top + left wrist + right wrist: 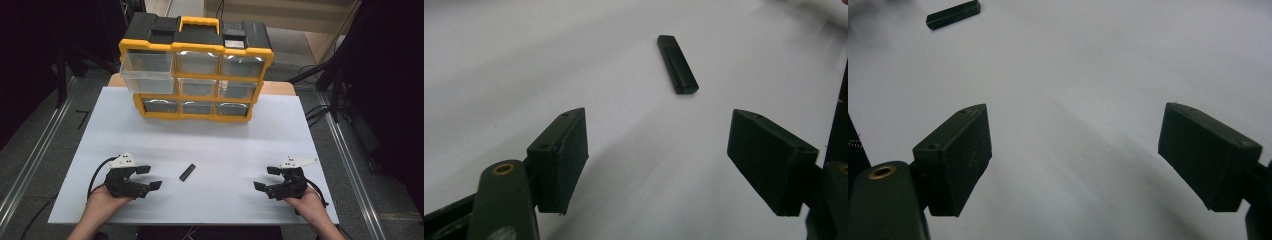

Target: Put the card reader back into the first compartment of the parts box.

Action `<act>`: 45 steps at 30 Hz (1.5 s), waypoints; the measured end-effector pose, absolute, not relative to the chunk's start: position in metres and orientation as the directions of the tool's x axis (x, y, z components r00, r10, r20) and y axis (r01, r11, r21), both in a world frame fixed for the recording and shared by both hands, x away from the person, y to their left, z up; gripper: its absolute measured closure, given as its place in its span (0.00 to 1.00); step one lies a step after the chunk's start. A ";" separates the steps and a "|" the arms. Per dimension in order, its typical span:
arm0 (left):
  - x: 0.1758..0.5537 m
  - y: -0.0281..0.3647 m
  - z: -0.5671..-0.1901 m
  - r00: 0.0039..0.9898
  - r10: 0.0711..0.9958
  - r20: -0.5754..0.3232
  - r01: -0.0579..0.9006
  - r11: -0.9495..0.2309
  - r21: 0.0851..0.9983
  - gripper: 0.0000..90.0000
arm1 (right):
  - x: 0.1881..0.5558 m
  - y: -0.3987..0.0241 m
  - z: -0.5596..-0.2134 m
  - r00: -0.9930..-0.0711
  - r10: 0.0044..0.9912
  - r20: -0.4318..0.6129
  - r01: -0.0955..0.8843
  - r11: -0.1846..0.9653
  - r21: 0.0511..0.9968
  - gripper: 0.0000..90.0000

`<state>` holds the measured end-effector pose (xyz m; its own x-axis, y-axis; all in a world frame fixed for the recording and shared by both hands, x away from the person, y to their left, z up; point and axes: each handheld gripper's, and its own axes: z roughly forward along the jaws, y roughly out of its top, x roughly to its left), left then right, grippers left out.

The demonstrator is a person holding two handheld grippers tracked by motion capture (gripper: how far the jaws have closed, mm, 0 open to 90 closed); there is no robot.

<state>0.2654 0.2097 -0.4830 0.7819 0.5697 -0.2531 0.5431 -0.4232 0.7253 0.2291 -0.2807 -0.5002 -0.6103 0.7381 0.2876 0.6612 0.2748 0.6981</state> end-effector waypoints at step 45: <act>0.267 0.214 -0.479 0.772 0.577 -0.267 0.559 -0.415 0.718 0.27 | 0.228 -0.274 -0.499 -0.637 0.716 0.286 0.655 0.307 0.690 0.14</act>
<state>0.2669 0.2144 -0.4791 0.7718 0.5772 -0.2668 0.5588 -0.4153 0.7178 0.2280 -0.2741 -0.4991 -0.6368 0.7161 0.2858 0.6553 0.3074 0.6900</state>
